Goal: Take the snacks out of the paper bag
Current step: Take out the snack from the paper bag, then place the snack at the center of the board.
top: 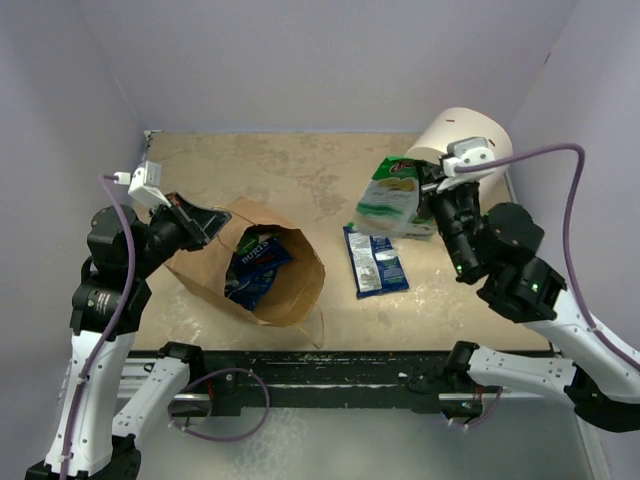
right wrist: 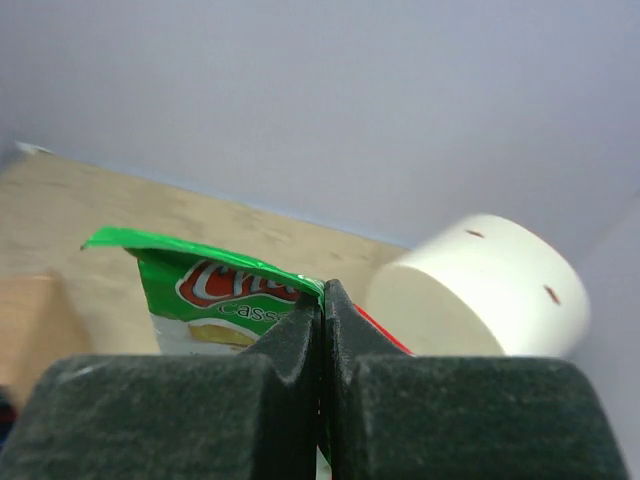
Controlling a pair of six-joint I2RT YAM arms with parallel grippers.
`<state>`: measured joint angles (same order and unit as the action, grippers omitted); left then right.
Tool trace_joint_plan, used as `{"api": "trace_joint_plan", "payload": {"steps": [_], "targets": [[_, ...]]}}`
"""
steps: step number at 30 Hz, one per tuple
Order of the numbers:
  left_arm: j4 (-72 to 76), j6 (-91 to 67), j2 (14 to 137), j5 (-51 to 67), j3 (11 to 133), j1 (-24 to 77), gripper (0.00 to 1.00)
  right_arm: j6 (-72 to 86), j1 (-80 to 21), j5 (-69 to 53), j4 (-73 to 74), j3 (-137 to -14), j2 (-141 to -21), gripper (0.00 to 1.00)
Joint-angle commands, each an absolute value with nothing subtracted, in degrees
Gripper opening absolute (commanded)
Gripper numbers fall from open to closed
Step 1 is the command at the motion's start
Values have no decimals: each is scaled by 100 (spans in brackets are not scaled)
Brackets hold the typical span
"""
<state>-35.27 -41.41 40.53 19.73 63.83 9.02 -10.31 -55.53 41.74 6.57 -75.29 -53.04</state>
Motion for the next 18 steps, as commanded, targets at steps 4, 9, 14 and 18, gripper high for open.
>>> {"api": "trace_joint_plan", "payload": {"steps": [4, 9, 14, 18], "targets": [[-3350, -4271, 3915, 1926, 6351, 907, 0, -1850, -4283, 2869, 135, -6911, -5854, 0], [-3298, -4346, 3978, 1998, 6335, 905, 0, -2183, -3492, 1132, -246, -6553, -6117, 0], [-3176, -4362, 4072, 2153, 6348, 905, 0, -2872, -2932, -172, -435, -6287, -6424, 0], [-3165, -4306, 4110, 2188, 6381, 905, 0, -3617, -2849, -740, -333, -6349, -6721, 0]]}}
